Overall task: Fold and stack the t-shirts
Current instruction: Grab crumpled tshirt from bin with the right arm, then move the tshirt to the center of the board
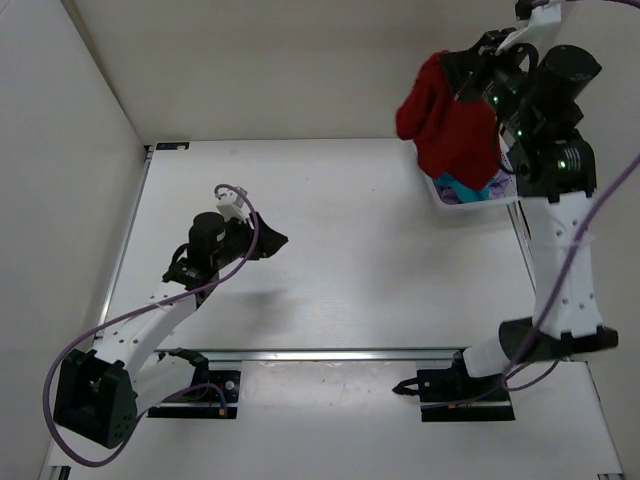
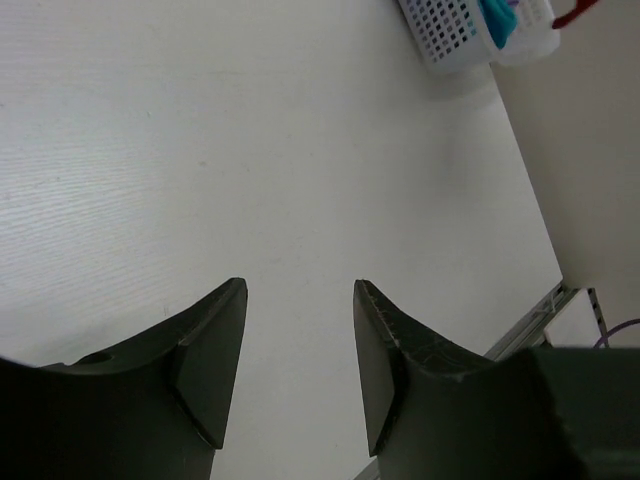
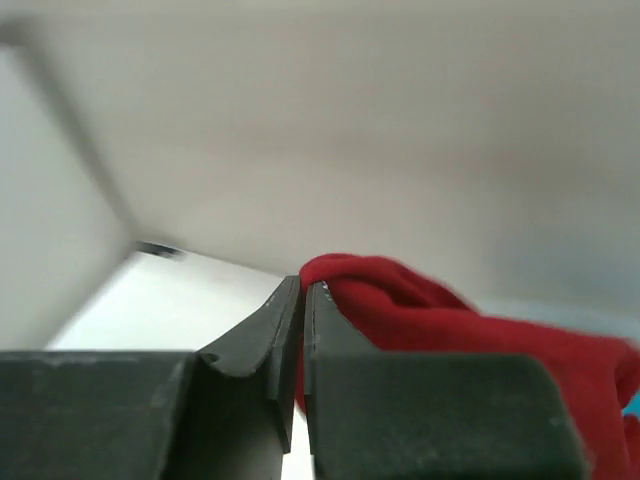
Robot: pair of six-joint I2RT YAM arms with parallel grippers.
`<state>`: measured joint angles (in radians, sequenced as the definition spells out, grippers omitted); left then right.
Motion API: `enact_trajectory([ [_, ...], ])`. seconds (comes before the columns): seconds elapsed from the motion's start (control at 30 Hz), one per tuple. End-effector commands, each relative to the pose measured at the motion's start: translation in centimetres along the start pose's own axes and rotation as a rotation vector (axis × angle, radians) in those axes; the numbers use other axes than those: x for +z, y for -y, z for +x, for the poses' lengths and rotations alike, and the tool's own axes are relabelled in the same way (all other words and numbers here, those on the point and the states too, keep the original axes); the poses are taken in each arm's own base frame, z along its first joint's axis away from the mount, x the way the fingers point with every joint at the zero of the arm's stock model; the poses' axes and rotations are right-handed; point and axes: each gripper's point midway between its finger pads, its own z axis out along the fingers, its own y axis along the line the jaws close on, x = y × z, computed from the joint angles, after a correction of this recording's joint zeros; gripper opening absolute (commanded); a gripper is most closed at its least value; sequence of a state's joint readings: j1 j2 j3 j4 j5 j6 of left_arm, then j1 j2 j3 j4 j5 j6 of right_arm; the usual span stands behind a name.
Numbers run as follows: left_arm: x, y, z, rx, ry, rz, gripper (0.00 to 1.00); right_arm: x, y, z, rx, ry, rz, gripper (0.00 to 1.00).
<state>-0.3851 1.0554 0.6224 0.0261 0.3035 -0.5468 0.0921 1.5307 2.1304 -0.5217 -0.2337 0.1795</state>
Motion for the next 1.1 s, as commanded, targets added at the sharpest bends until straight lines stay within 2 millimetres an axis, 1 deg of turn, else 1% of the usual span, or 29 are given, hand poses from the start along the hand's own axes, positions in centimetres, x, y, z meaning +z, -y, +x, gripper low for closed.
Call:
enact_trajectory([
  [0.0,-1.7,1.6,-3.7,0.004,0.077,0.049,0.58,-4.6,-8.7,-6.9,-0.097,0.221,-0.2,0.0],
  [0.07,-2.4,0.6,-4.8,-0.007,0.099,0.015,0.59,-6.8,-11.9,-8.9,-0.105,0.286,-0.271,0.0],
  [0.1,-2.9,0.5,-5.5,-0.011,0.116,0.019,0.59,-7.1,-13.2,-9.0,-0.1,0.295,-0.311,0.0],
  [0.13,-3.3,0.4,-6.1,-0.016,0.132,0.012,0.59,-7.2,-13.5,-9.0,-0.096,0.297,-0.321,0.0],
  [0.17,-3.7,0.0,-6.7,-0.019,0.146,0.007,0.59,-6.7,-13.9,-8.1,-0.077,0.272,-0.348,0.0],
  [0.23,-4.3,-0.7,-7.2,-0.028,0.159,-0.01,0.59,-5.6,-13.4,-6.3,-0.049,0.227,-0.353,0.0],
  [0.27,-4.6,-1.2,-7.4,-0.033,0.162,-0.024,0.59,-4.4,-12.6,-4.1,-0.031,0.179,-0.341,0.0],
  [0.3,-4.9,-1.6,-7.7,-0.039,0.175,-0.042,0.6,-3.0,-11.8,-1.4,-0.013,0.122,-0.337,0.0],
  [0.33,-5.0,-2.1,-7.8,-0.049,0.18,-0.056,0.6,-2.3,-11.4,0.1,0.002,0.09,-0.336,0.0],
  [0.4,-5.1,-3.0,-7.6,-0.083,0.186,-0.071,0.59,-0.2,-10.0,6.9,0.096,-0.044,-0.361,0.0],
  [0.43,-5.1,-3.5,-7.1,-0.095,0.182,-0.083,0.6,0.5,-8.9,11.8,0.165,-0.14,-0.339,0.01],
  [0.47,-5.2,-4.0,-6.8,-0.102,0.183,-0.097,0.6,0.9,-8.8,13.2,0.19,-0.143,-0.358,0.0],
  [0.53,-4.8,-4.8,-6.1,-0.111,0.175,-0.131,0.6,1.2,-8.0,20.6,0.287,-0.238,-0.354,0.0],
  [0.57,-4.6,-5.0,-5.8,-0.109,0.163,-0.133,0.6,1.3,-7.6,23.0,0.311,-0.277,-0.338,0.0],
  [0.6,-4.3,-5.6,-4.8,-0.118,0.136,-0.144,0.6,1.6,-6.9,26.2,0.335,-0.326,-0.3,0.0],
  [0.63,-3.8,-5.8,-4.2,-0.125,0.112,-0.155,0.59,1.6,-6.0,27.9,0.344,-0.356,-0.264,0.0],
  [0.67,-3.5,-6.3,-3.7,-0.122,0.098,-0.176,0.59,2.1,-5.3,29.9,0.353,-0.396,-0.223,0.01],
  [0.7,-3.2,-6.5,-3.2,-0.096,0.09,-0.204,0.6,2.3,-4.3,31.8,0.368,-0.45,-0.18,0.05],
  [0.73,-2.7,-6.6,-2.3,-0.076,0.071,-0.235,0.59,2.4,-3.4,32.2,0.382,-0.474,-0.144,0.08],
  [0.77,-2.4,-6.6,-1.6,-0.061,0.057,-0.251,0.6,2.6,-3.2,32.7,0.378,-0.491,-0.133,0.18],
  [0.8,-2.2,-6.4,-0.8,-0.036,0.043,-0.271,0.61,2.1,-2.0,33.3,0.383,-0.511,-0.086,0.28],
  [0.83,-1.9,-5.8,0.3,0.002,0.016,-0.272,0.61,1.9,-1.4,33.5,0.378,-0.511,-0.051,0.33],
  [0.87,-1.7,-5.7,1.2,0.013,-0.007,-0.28,0.61,1.1,-1.2,33.8,0.38,-0.514,-0.026,0.4],
  [0.9,-1.5,-5.4,2.3,0.058,-0.028,-0.289,0.62,0.6,-0.6,33.1,0.376,-0.491,0.001,0.43],
  [0.93,-1.2,-4.7,3.8,0.091,-0.065,-0.283,0.62,-0.6,-0.3,34.4,0.388,-0.507,0.027,0.44],
  [0.97,-1.1,-4.7,4.7,0.114,-0.088,-0.288,0.62,-1.4,-0.5,33.7,0.401,-0.486,0.031,0.45],
  [1.0,-0.9,-3.9,6.0,0.153,-0.117,-0.274,0.62,-3.1,-0.3,34.7,0.402,-0.494,0.057,0.46],
  [1.03,-0.7,-2.8,7.2,0.189,-0.141,-0.244,0.62,-4.6,0.0,36.7,0.404,-0.526,0.092,0.45],
  [1.07,-0.5,-2.0,8.2,0.214,-0.173,-0.225,0.61,-6.2,-0.4,37.9,0.399,-0.547,0.096,0.41],
])
